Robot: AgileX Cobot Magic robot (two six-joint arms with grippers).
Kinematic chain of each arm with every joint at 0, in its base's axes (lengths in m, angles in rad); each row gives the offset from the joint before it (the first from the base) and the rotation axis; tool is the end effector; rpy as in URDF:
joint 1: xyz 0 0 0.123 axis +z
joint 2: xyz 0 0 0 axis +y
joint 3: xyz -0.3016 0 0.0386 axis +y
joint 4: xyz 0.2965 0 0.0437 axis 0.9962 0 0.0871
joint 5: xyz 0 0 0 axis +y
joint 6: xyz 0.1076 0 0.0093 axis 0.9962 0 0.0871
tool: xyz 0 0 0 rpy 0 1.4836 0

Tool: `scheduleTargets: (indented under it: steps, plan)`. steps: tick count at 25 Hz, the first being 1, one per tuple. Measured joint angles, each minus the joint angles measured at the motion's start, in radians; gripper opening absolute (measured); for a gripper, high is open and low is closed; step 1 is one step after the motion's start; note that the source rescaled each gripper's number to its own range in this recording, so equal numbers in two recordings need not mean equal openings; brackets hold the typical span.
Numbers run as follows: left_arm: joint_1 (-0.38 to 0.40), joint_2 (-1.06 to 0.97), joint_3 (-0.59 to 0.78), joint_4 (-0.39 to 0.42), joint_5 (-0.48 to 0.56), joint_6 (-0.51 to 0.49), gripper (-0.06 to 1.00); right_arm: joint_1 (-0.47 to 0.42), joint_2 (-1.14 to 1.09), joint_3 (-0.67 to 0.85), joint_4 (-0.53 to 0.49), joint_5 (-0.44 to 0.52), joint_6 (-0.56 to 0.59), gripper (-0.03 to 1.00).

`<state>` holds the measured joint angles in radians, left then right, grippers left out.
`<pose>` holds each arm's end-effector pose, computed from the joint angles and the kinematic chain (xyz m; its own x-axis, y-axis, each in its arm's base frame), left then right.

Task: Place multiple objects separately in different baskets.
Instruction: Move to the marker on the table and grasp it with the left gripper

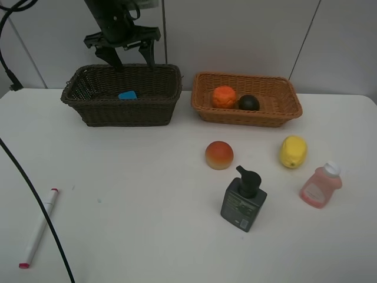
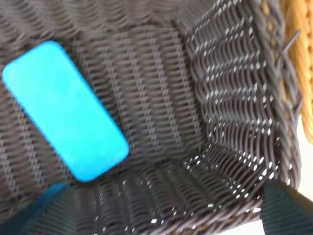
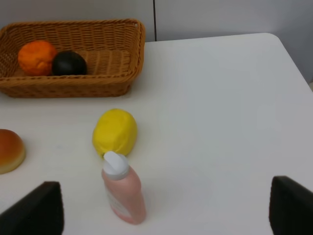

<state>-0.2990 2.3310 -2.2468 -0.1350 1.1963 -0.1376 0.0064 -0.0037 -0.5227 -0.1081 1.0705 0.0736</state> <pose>0.5451 -0.1822 0.2341 -0.9344 0.0948 -0.3433 0.1657 0.9690 -0.1834 0.0293 -0.0100 0.2999 -0.4371 0.0187 -0.8992 0.0881 0.9959 -0.0221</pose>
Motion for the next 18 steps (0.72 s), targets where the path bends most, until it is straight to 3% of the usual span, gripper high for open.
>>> scheduleTargets:
  steps: [6, 9, 18]
  plan:
    - [-0.005, -0.046, 0.065, 0.003, 0.002, -0.027, 1.0, 0.0, 0.0, 0.0, 0.0, 0.0, 0.0, 1.0]
    - [-0.009, -0.135, 0.175, -0.023, 0.002, -0.027, 1.0, 0.0, 0.0, 0.0, 0.0, 0.0, 0.0, 1.0]
    - [-0.009, -0.557, 0.738, 0.006, 0.002, -0.02, 1.0, 0.0, 0.0, 0.0, 0.0, 0.0, 0.0, 1.0]
